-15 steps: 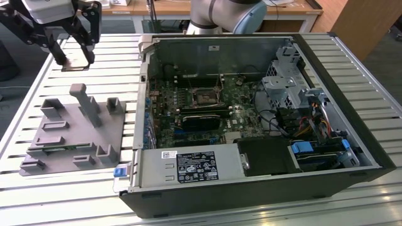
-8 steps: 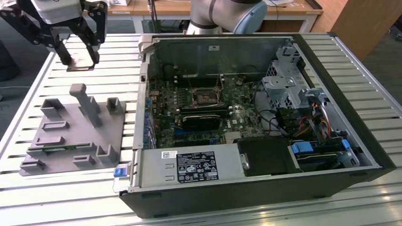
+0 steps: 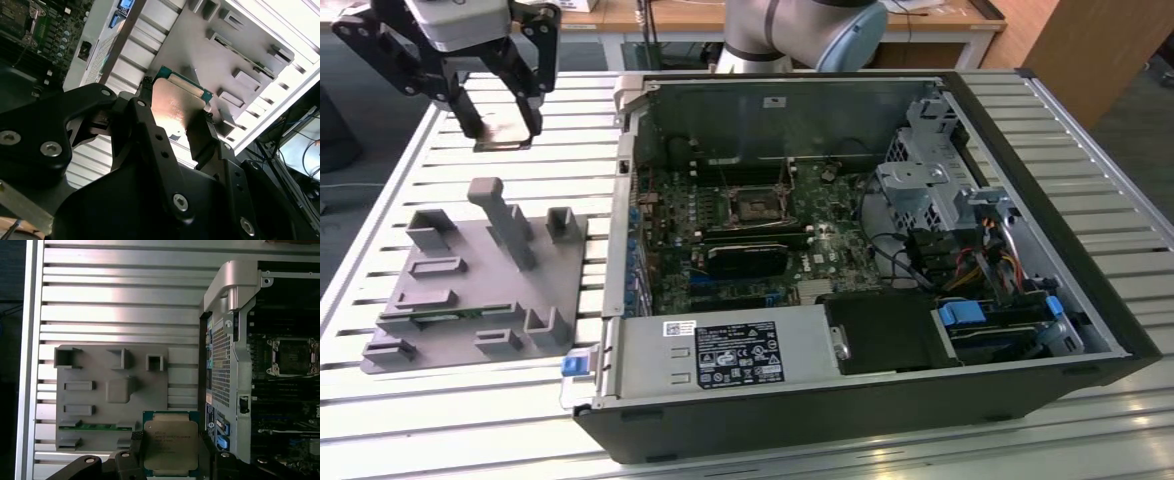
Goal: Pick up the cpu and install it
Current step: 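Pick up the cpu and move it towards the insertion slot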
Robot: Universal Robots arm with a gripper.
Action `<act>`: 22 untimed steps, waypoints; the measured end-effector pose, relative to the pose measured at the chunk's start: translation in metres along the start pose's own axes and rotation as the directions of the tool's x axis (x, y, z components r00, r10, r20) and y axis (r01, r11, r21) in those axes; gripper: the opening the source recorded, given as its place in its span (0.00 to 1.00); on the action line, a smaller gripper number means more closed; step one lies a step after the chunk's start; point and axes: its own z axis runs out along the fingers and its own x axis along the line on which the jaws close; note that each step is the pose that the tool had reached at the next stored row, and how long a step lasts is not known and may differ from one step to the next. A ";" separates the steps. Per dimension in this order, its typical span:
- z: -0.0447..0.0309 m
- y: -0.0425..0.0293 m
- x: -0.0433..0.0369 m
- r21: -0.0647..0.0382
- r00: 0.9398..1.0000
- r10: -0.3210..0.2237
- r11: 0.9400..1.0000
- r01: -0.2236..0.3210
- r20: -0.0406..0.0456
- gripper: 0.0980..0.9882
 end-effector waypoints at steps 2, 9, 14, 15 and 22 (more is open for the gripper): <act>0.0000 0.0000 -0.0018 0.000 1.000 0.000 1.000 0.000 0.000 0.48; 0.0004 -0.0001 -0.0105 0.000 1.000 0.000 1.000 0.000 0.000 0.48; 0.0006 -0.0002 -0.0150 0.000 1.000 0.000 1.000 0.000 0.000 0.48; 0.0006 -0.0002 -0.0159 0.000 1.000 0.000 1.000 0.000 0.000 0.48; 0.0011 -0.0003 -0.0238 0.000 1.000 0.000 1.000 0.000 0.000 0.48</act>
